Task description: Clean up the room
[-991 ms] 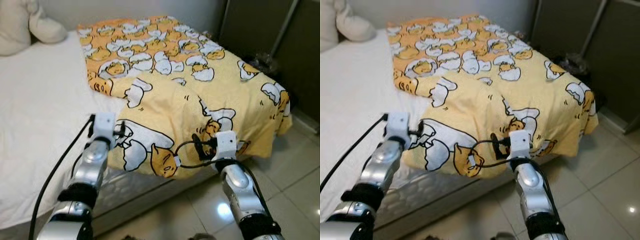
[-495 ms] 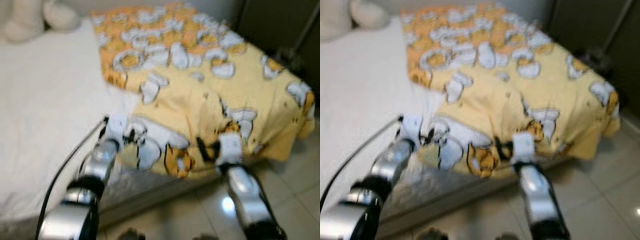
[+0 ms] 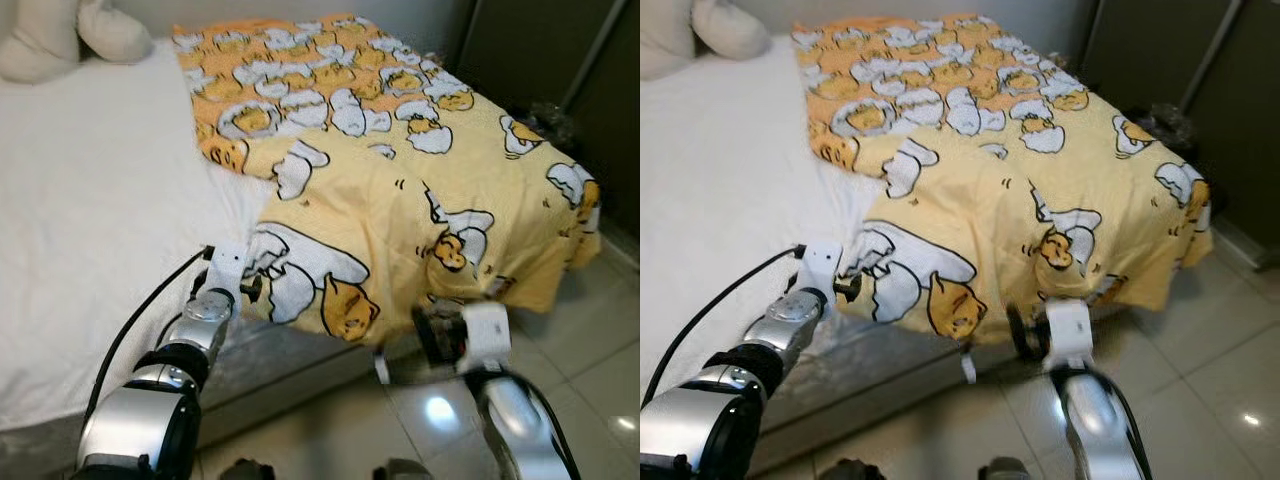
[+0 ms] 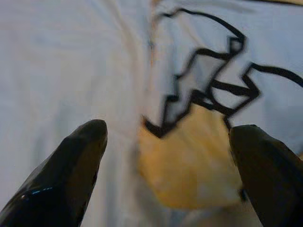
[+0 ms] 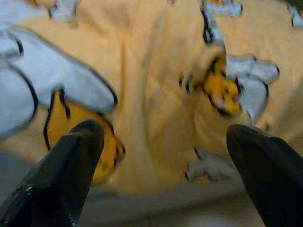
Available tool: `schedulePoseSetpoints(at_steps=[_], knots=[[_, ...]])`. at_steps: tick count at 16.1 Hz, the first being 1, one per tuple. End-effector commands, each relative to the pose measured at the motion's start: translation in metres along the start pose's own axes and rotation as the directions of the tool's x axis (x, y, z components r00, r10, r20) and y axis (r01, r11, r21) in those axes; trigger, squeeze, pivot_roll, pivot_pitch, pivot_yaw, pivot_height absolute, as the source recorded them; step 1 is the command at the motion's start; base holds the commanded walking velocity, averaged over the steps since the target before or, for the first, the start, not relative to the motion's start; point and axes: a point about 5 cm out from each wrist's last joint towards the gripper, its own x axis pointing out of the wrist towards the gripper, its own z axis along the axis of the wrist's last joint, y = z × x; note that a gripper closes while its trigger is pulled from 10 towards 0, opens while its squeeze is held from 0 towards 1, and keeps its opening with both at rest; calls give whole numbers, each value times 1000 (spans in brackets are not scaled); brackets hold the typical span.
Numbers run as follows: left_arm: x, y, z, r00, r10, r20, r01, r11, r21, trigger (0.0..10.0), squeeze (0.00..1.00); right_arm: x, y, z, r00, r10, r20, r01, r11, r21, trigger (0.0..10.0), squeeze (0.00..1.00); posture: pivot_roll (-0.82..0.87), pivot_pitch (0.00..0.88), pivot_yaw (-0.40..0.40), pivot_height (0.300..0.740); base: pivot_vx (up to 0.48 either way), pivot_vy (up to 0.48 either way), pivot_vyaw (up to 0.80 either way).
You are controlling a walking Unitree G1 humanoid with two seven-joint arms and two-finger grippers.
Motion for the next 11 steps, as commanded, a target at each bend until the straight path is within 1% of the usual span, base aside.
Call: schedulePoseSetpoints(at_steps=[1,2,3,5,8,10,11], knots=[[2,-2,10,1000,1,20,-1,1000,-3,10000,0,-6,-2,6,1000,17,9,-17,999,-28,10000,0,-328,111,6,714,0,0,0],[1,-1,8,1000,27,15,-27,1000,-6,10000,0,-13,-5,5,1000,11,-4,-11,999,-32,10000,0,-345,130,-7,714,0,0,0],[1,1,7,999,41,16,-41,999,-7,10000,0,-15,-7,5,1000,9,-8,-9,999,-34,10000,0,-348,133,-10,714,0,0,0],[1,11,10,993,117,30,-117,993,-13,10000,0,-24,-9,7,1000,21,-20,-22,998,-57,10000,0,-367,147,-25,714,0,0,0],[0,24,10,977,207,50,-207,978,0,10000,0,-36,-12,8,999,23,-47,-26,997,-71,10000,0,-390,164,-34,714,0,0,0],[-1,26,4,977,211,34,-211,977,3,10000,0,-40,-12,8,998,22,-61,-26,997,-72,10000,0,-390,170,-32,714,0,0,0],[-2,25,-4,979,204,4,-204,979,14,10000,0,-41,-10,8,997,26,-67,-30,997,-71,10000,0,-388,172,-32,714,0,0,0]])
